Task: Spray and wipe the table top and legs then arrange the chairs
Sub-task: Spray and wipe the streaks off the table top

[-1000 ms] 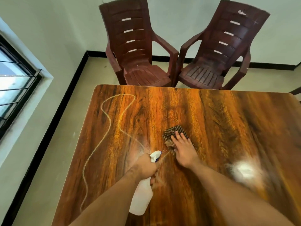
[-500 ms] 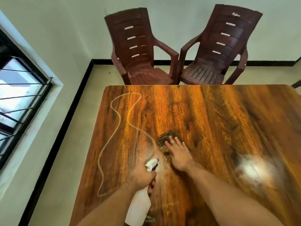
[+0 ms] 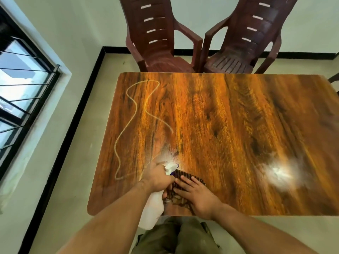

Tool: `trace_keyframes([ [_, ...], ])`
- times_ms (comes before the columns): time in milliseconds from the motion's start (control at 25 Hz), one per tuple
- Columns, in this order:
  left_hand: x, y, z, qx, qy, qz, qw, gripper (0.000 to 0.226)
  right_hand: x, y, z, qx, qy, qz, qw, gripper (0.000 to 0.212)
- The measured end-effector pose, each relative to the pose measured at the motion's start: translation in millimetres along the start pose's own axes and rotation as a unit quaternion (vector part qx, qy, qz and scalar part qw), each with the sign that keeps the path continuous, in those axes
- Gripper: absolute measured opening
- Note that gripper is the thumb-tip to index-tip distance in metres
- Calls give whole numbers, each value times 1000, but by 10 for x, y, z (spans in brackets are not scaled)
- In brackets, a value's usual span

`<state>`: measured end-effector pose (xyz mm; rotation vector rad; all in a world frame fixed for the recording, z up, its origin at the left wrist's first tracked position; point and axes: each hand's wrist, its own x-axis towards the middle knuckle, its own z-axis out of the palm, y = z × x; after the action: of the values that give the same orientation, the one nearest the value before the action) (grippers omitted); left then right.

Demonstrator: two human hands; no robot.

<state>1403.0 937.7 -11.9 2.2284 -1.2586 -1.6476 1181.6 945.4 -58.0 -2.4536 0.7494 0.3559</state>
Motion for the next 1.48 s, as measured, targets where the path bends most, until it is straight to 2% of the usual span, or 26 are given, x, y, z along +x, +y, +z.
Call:
trace_keyframes([
  [40,-70,-23,32,-3,-4,-9,1000,35,-183,169,17,1,-6,-20,1000,69],
  [80,-145,-44,74,-12,-12,-18,1000,32,-285,360,17,5,0,2,1000,67],
  [160,-341,-45,168,-41,-18,-29,999,13,-331,607,5,22,68,152,986,62],
  [200,-404,-69,218,-52,-10,-35,998,13,-274,587,-9,31,104,230,967,62],
  [240,-465,-89,254,-64,-4,-37,997,15,-166,467,0,42,120,275,953,62],
  [280,-522,-114,296,-77,2,-36,996,17,-81,264,57,47,112,273,954,64],
  [320,-551,-165,344,-83,11,-29,996,17,-30,16,146,45,91,224,969,66],
  [400,-579,-232,429,-82,32,-34,996,14,-137,-354,328,20,0,63,998,65],
  [480,-648,-266,532,-91,54,-39,994,11,-404,-191,308,-8,-27,-24,999,63],
  [520,-701,-282,577,-102,58,-43,992,9,-493,-10,274,-8,-22,-18,1000,64],
  [600,-803,-338,660,-125,62,-55,989,12,-631,323,232,18,35,101,994,62],
  [680,-898,-396,721,-135,64,-56,987,11,-624,283,282,30,107,235,966,64],
  [720,-923,-421,750,-128,62,-55,988,10,-561,118,365,31,121,243,962,64],
  [800,-955,-460,788,-101,63,-55,991,8,-512,-237,556,19,66,140,988,65],
  [880,-973,-478,808,-87,60,-53,993,5,-710,-145,564,-17,12,-5,1000,65],
  [960,-981,-499,821,-86,62,-55,993,17,-898,286,437,4,8,-40,999,63],
  [1000,-1004,-504,807,-90,66,-57,992,18,-946,457,404,26,39,8,999,61],
  [1040,-1003,-537,793,-91,75,-58,991,16,-945,530,385,51,82,93,991,58],
  [1120,-1001,-581,739,-79,87,-61,991,11,-711,336,424,62,154,260,951,56],
  [1160,-998,-592,706,-72,91,-63,991,11,-558,151,455,60,173,292,939,57],
  [1200,-976,-602,664,-69,95,-63,991,13,-442,-3,502,52,182,282,941,58],
  [1280,-957,-607,580,-64,87,-60,992,20,-361,-128,508,36,157,191,968,58],
  [1320,-939,-605,511,-67,80,-59,993,21,-295,-88,455,42,152,180,971,57],
  [1360,-900,-611,442,-73,76,-59,993,22,-201,-65,391,54,162,211,962,57],
  [1440,-810,-609,280,-91,76,-65,991,23,107,-146,239,90,203,360,906,60],
  [1480,-753,-620,188,-78,82,-61,992,26,318,-273,176,105,206,399,887,62],
])
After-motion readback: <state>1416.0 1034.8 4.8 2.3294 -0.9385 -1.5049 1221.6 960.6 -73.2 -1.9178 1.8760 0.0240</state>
